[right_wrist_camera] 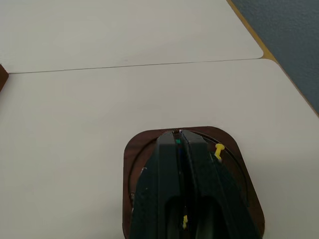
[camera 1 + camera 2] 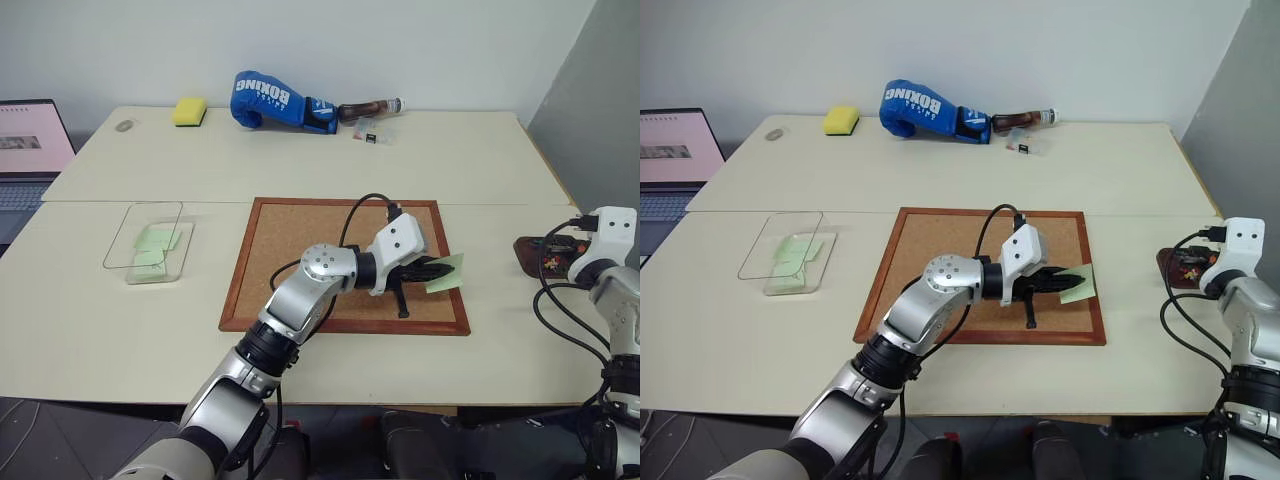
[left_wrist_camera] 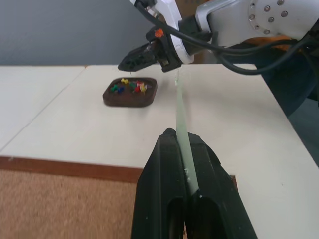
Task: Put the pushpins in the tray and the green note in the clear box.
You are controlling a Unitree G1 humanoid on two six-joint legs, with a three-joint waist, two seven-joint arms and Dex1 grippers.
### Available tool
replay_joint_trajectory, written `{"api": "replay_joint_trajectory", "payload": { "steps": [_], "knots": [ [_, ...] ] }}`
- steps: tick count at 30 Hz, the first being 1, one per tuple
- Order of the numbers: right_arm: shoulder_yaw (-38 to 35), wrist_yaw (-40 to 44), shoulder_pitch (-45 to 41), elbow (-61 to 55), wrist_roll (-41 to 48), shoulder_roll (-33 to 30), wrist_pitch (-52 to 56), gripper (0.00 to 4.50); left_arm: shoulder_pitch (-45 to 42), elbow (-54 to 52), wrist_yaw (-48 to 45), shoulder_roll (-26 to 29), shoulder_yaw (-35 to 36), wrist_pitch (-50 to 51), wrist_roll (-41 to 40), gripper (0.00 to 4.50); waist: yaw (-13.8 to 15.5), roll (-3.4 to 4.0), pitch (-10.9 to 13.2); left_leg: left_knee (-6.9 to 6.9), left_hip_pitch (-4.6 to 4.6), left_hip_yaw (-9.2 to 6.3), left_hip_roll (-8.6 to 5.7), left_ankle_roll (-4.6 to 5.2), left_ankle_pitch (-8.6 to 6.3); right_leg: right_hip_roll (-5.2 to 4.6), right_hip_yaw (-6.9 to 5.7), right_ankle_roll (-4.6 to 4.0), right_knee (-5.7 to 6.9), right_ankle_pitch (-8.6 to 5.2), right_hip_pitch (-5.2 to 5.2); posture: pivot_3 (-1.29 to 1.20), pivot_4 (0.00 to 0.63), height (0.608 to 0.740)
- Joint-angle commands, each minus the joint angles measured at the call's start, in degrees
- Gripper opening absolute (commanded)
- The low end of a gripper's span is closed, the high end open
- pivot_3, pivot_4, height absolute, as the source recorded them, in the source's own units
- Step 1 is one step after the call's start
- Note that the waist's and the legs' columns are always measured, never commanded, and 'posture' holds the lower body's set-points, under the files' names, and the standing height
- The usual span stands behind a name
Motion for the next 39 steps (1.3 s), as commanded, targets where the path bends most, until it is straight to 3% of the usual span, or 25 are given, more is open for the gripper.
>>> {"api": "replay_joint_trajectory", "payload": {
  "steps": [1,5,16,20,23,30,34,39],
  "knots": [
    [0.24,0.50,-2.25,3.01,-0.57,-0.84,-3.91,0.00,0.32,-3.66,0.79,0.08,0.99,1.13,-0.16,0.04,0.01,0.00,0.00,0.01,0.00,0.00,0.00,0.00,0.00,0.00,0.00,0.00,0.00,0.00,0.00,0.00,0.150,0.740],
    [0.93,-0.19,-2.75,5.36,-1.33,-0.88,-6.24,0.70,1.04,-5.24,0.95,0.69,0.97,2.30,-0.33,0.00,-0.01,0.01,0.00,0.00,0.00,0.00,0.00,0.00,0.00,0.00,0.01,0.00,0.00,0.00,0.00,0.00,0.150,0.740],
    [1.23,-1.25,-2.30,8.06,-2.13,-1.07,-10.16,3.30,1.07,-5.76,0.54,1.64,0.85,2.72,-0.25,0.00,-0.03,0.01,-0.01,0.01,0.02,0.00,0.00,0.00,0.00,0.00,0.01,0.00,0.02,0.01,0.01,0.00,0.150,0.740],
    [0.92,-0.74,-0.81,4.14,-1.80,-1.36,-10.44,4.10,0.94,-5.31,0.79,1.73,1.66,2.93,-0.55,0.00,0.00,0.02,-0.01,0.01,0.02,0.00,0.00,0.00,0.00,0.00,0.01,0.00,0.02,0.01,0.01,0.00,0.150,0.740],
    [1.41,0.73,1.42,-1.61,-1.50,-1.52,-10.97,4.10,0.70,-4.86,1.41,1.98,3.05,3.33,-0.94,0.00,-0.02,0.02,-0.01,0.00,0.01,0.00,0.00,0.00,0.00,0.00,0.01,0.00,0.02,0.01,0.01,0.00,0.150,0.740],
    [7.86,6.94,11.01,-39.50,10.39,0.70,0.75,4.10,2.40,-4.13,9.24,6.83,13.64,6.94,-0.69,0.00,-0.79,0.16,-0.01,-0.02,0.07,-0.03,0.07,0.00,0.00,0.07,0.01,0.00,0.12,0.00,-0.03,0.00,0.150,0.740],
    [12.78,6.69,8.19,-50.26,17.84,2.49,8.49,4.10,2.99,-3.30,18.30,8.53,20.82,7.99,0.61,0.00,-0.65,0.13,0.00,0.04,0.09,-0.09,0.09,-0.01,0.00,0.08,-0.05,0.03,0.12,0.02,0.02,0.00,0.150,0.740],
    [18.61,6.59,0.81,-53.91,24.37,6.27,13.59,4.10,3.03,0.69,35.12,10.52,30.61,5.04,5.77,0.00,0.07,0.12,0.01,0.09,0.06,-0.19,0.06,-0.01,0.01,0.07,-0.09,0.06,0.08,0.07,0.08,0.00,0.150,0.740]
  ]
}}
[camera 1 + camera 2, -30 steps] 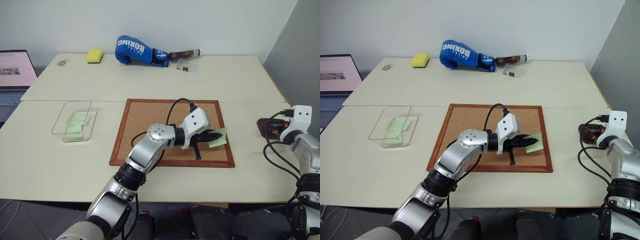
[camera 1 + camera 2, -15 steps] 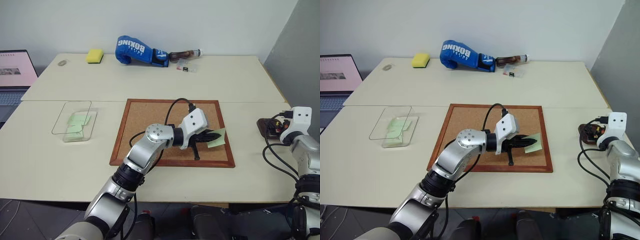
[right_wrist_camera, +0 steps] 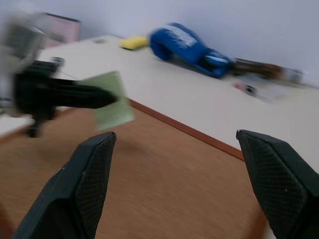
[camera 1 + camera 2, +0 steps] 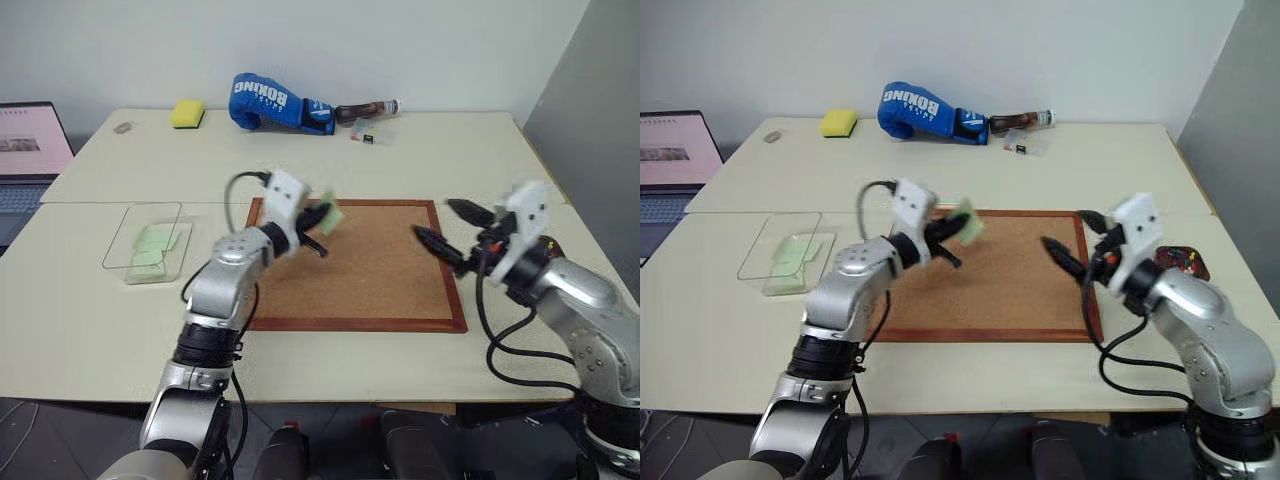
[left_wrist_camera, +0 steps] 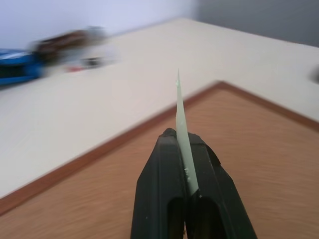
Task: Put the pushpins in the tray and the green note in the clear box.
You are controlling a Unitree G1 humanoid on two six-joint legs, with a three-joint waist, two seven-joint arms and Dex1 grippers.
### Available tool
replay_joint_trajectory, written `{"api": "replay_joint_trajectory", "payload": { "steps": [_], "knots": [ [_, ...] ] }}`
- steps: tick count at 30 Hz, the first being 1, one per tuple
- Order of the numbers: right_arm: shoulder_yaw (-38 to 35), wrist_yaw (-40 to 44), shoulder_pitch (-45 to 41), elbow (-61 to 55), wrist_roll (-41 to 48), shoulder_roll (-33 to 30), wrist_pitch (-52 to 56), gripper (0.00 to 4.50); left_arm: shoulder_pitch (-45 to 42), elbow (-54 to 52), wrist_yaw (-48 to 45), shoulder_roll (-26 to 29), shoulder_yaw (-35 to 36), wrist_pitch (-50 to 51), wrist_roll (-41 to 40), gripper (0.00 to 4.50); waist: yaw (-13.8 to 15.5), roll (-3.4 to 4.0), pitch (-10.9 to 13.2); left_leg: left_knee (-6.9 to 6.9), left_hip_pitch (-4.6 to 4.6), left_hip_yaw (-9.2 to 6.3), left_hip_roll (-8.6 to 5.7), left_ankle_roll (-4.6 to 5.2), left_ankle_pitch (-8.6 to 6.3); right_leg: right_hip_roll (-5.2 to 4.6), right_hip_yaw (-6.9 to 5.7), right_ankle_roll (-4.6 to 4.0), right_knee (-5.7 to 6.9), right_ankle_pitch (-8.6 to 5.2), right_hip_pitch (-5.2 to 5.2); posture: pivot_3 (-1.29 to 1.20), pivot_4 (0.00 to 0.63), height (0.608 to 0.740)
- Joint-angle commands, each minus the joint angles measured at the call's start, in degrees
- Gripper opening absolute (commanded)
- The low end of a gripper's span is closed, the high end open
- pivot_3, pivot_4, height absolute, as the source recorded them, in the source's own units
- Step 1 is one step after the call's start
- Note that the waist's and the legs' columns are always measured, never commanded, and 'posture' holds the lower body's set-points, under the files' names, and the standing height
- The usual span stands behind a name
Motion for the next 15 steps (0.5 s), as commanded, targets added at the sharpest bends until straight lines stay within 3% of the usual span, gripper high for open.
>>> {"api": "replay_joint_trajectory", "payload": {
  "steps": [1,6,15],
  "knots": [
    [2.75,-0.06,-4.89,-2.68,4.46,2.21,2.25,4.10,-0.61,2.05,11.97,2.12,7.95,-3.26,3.84,0.00,0.19,-0.01,0.00,-0.02,-0.01,-0.01,0.00,0.00,0.00,0.00,-0.01,-0.01,-0.03,0.00,-0.01,0.00,0.150,0.740],
    [5.03,1.65,-8.17,-0.37,5.19,3.11,2.17,4.10,-0.77,3.69,23.06,5.92,14.20,-6.15,7.83,0.00,0.60,-0.02,0.01,-0.06,-0.16,-0.09,0.00,0.00,0.00,-0.02,-0.10,-0.06,-0.09,0.02,-0.11,0.00,0.150,0.740],
    [6.55,4.67,-10.50,4.57,2.94,2.79,-0.72,4.10,1.89,3.44,29.98,5.36,18.12,-2.40,7.69,0.00,1.37,-0.06,-0.01,-0.03,-0.16,-0.11,-0.04,-0.01,0.00,-0.08,-0.16,-0.28,-0.08,0.16,-0.09,0.00,0.150,0.740]
  ]
}}
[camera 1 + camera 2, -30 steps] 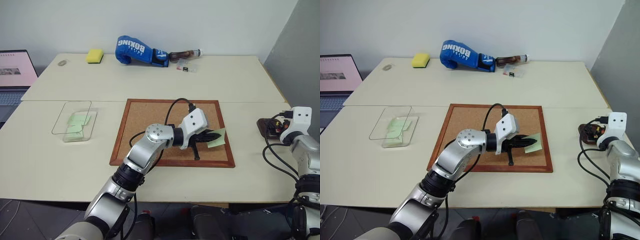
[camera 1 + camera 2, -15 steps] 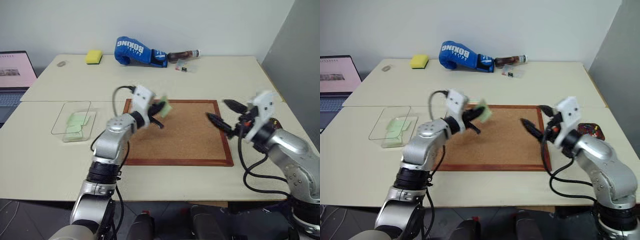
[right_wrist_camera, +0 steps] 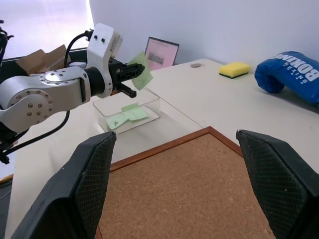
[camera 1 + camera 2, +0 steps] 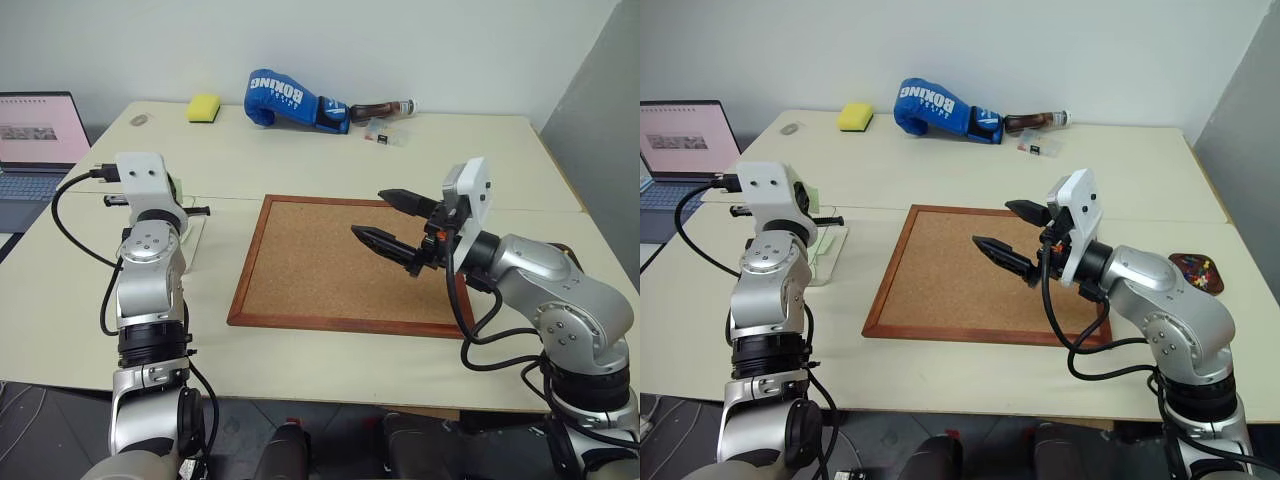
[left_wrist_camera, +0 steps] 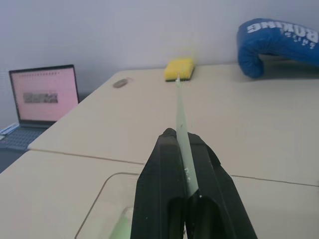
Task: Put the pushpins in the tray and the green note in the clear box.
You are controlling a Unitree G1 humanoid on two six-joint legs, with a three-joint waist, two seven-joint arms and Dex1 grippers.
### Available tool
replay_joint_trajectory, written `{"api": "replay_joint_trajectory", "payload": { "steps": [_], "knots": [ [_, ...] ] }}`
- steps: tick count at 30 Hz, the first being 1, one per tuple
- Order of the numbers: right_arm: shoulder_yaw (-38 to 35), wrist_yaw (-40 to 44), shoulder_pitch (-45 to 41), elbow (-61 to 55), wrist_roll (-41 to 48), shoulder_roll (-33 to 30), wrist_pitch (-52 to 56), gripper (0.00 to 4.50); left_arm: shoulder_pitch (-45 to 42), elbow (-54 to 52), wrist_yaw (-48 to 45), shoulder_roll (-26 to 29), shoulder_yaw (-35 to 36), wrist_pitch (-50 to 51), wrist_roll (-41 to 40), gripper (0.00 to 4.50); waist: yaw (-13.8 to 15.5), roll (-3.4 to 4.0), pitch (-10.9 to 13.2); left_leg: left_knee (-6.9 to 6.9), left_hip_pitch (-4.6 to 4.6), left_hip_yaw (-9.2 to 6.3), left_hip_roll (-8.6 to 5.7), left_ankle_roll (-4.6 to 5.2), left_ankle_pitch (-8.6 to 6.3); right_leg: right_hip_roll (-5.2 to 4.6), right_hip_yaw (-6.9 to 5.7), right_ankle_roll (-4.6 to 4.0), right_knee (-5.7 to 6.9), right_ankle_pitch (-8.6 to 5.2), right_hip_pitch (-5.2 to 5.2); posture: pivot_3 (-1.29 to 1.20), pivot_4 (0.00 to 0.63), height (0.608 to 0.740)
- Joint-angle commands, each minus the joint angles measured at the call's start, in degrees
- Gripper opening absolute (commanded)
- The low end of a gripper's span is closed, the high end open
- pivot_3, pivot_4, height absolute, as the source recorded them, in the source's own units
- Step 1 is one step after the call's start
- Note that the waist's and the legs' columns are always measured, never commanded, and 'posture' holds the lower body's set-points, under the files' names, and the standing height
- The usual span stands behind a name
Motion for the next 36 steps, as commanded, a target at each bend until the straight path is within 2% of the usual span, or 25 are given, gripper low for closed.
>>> {"api": "replay_joint_trajectory", "payload": {
  "steps": [1,4,8,16,21,23,26,31,36],
  "knots": [
    [-0.32,1.39,-0.91,0.66,-0.76,-0.38,-2.35,4.10,1.05,-2.07,3.22,-0.55,1.91,1.68,0.02,0.00,-0.12,0.00,0.00,0.00,0.01,0.00,0.00,0.00,0.00,0.00,0.00,0.00,0.01,0.00,0.00,0.00,0.150,0.740],
    [-0.38,1.50,-0.87,1.04,-1.01,-0.37,-2.74,4.10,1.54,-1.84,5.86,-1.67,4.34,3.00,-1.33,0.00,-0.15,0.00,0.00,0.00,0.02,0.00,0.02,0.00,0.00,0.01,0.00,-0.01,0.04,0.01,-0.01,0.00,0.150,0.740],
    [-0.44,1.17,-0.72,0.73,-1.00,-0.30,-2.73,4.14,1.14,0.79,6.67,-1.98,6.68,2.40,-3.42,0.76,-0.17,-0.01,0.00,-0.01,0.02,0.00,0.02,0.00,0.00,0.02,0.00,-0.02,0.04,0.01,-0.02,0.00,0.150,0.740],
    [-1.05,1.07,-0.69,0.29,-0.36,-0.87,-2.27,4.14,-0.48,4.80,6.06,-0.83,6.52,-0.32,-4.25,2.43,-0.16,-0.02,0.00,0.00,0.02,0.00,0.02,-0.01,0.00,0.02,-0.01,-0.02,0.04,0.01,-0.01,0.00,0.150,0.740],
    [-1.45,-0.06,-0.20,0.53,-0.89,-0.74,-2.51,4.14,-0.60,2.80,1.63,-1.65,2.47,-5.35,-4.39,3.33,-0.15,-0.02,0.00,-0.01,0.01,0.00,0.02,-0.01,0.00,0.02,-0.01,-0.07,0.03,0.04,-0.01,0.00,0.150,0.740],
    [-2.01,-2.48,0.65,1.21,-3.01,-0.48,-3.17,4.14,0.18,-0.75,-3.56,-2.96,-1.91,-7.25,-5.26,3.76,0.00,-0.03,-0.01,-0.01,0.00,0.00,0.02,-0.01,0.01,0.02,-0.01,-0.12,0.02,0.07,-0.01,0.00,0.150,0.740],
    [-2.48,-7.24,2.86,1.53,-6.87,0.61,-4.21,4.14,2.52,-5.77,-6.44,-5.44,-6.02,-6.94,-5.65,4.30,0.18,-0.06,-0.02,0.00,-0.04,0.00,-0.01,-0.02,0.01,-0.01,-0.01,-0.12,-0.01,0.08,0.00,0.00,0.150,0.740],
    [-0.25,-16.75,12.79,1.00,-20.01,1.57,-9.33,4.14,11.43,-14.55,-8.02,-9.91,-11.30,-4.00,-5.72,4.30,-0.29,-0.07,-0.05,-0.07,-0.02,0.08,0.00,-0.02,0.00,-0.02,0.07,-0.14,-0.02,0.07,-0.06,0.00,0.150,0.740],
    [-0.66,-22.23,21.38,-0.38,-26.73,4.70,-13.18,4.14,20.03,-19.73,-8.32,-12.58,-14.12,-3.15,-5.89,4.30,-0.67,-0.07,-0.04,-0.09,0.01,0.12,0.08,-0.02,0.01,0.06,0.10,-0.01,0.05,-0.05,-0.10,0.00,0.150,0.740]
  ]
}}
